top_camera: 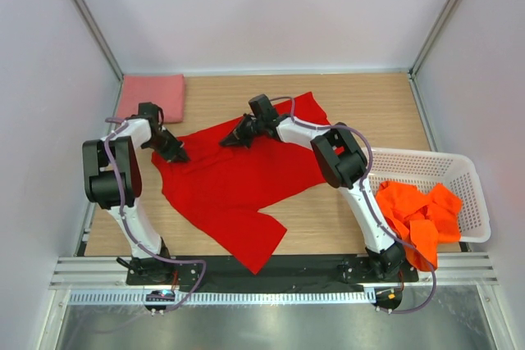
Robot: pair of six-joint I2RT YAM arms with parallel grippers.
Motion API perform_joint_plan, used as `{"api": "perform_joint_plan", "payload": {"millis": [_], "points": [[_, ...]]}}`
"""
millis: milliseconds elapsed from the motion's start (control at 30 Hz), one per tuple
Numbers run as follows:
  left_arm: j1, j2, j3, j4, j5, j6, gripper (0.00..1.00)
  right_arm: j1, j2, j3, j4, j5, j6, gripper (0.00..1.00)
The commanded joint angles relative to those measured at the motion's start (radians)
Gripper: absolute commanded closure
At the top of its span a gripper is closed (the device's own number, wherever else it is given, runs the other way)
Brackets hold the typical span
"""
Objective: Fold and stack the t-shirts
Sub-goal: Fold the tshirt
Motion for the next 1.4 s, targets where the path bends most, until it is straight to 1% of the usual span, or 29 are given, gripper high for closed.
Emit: {"api": "perform_joint_plan", "payload": {"millis": [0, 233, 267, 367, 400, 433, 467, 533, 567, 633, 833, 867, 967, 1033, 1133, 1233, 1300, 1367], "points": [[-0.008, -0.036, 0.032, 0.025, 0.02, -0.014, 0.91, -0.001, -0.003, 0.036, 0.0, -0.024, -0.021, 0.99], [-0.01, -0.068, 0.029, 0.005, 0.02, -0.013, 0.91, -0.002, -0.006, 0.042, -0.032, -0.021, -0.049, 0.98], [-0.006, -0.07, 0.029, 0.004, 0.023, -0.013, 0.86, -0.002, -0.006, 0.042, -0.032, -0.022, -0.049, 0.98], [-0.008, -0.067, 0.033, 0.001, 0.026, -0.011, 0.77, -0.001, -0.006, 0.039, -0.035, -0.021, -0.049, 0.99], [-0.008, -0.062, 0.035, 0.001, 0.027, -0.009, 0.77, -0.001, -0.007, 0.039, -0.033, -0.021, -0.049, 0.98], [-0.01, -0.061, 0.036, 0.001, 0.027, -0.009, 0.78, -0.002, -0.009, 0.039, -0.035, -0.021, -0.049, 0.99], [-0.008, -0.059, 0.037, 0.002, 0.027, -0.009, 0.83, -0.002, -0.007, 0.039, -0.033, -0.022, -0.05, 0.98], [-0.01, -0.056, 0.038, 0.005, 0.027, -0.006, 0.88, -0.001, -0.009, 0.038, -0.035, -0.024, -0.049, 0.99], [-0.01, -0.056, 0.037, 0.007, 0.026, -0.005, 0.95, -0.001, -0.01, 0.036, -0.033, -0.023, -0.049, 0.99], [-0.011, -0.056, 0.04, 0.005, 0.024, -0.005, 1.0, -0.002, -0.012, 0.033, -0.035, -0.026, -0.049, 0.99], [-0.01, -0.067, 0.04, 0.001, 0.023, -0.008, 0.99, -0.002, -0.013, 0.029, -0.035, -0.029, -0.053, 0.99], [-0.01, -0.073, 0.04, -0.007, 0.021, -0.008, 0.94, -0.001, -0.015, 0.029, -0.038, -0.027, -0.056, 0.98], [-0.011, -0.084, 0.033, -0.01, 0.02, -0.006, 0.86, -0.001, -0.015, 0.029, -0.036, -0.027, -0.056, 0.99], [-0.011, -0.081, 0.03, -0.009, 0.02, -0.005, 0.87, -0.002, -0.015, 0.027, -0.038, -0.027, -0.055, 0.99], [-0.011, -0.073, 0.032, -0.007, 0.023, 0.0, 0.97, -0.001, -0.015, 0.027, -0.035, -0.029, -0.056, 0.99], [-0.01, -0.072, 0.035, -0.009, 0.024, 0.001, 0.98, -0.002, -0.016, 0.021, -0.032, -0.03, -0.056, 0.98], [-0.01, -0.073, 0.038, -0.012, 0.026, -0.003, 0.93, -0.001, -0.015, 0.016, -0.032, -0.03, -0.056, 0.99], [-0.011, -0.073, 0.043, -0.015, 0.021, -0.003, 0.81, -0.002, -0.016, 0.016, -0.032, -0.032, -0.059, 0.99]]}}
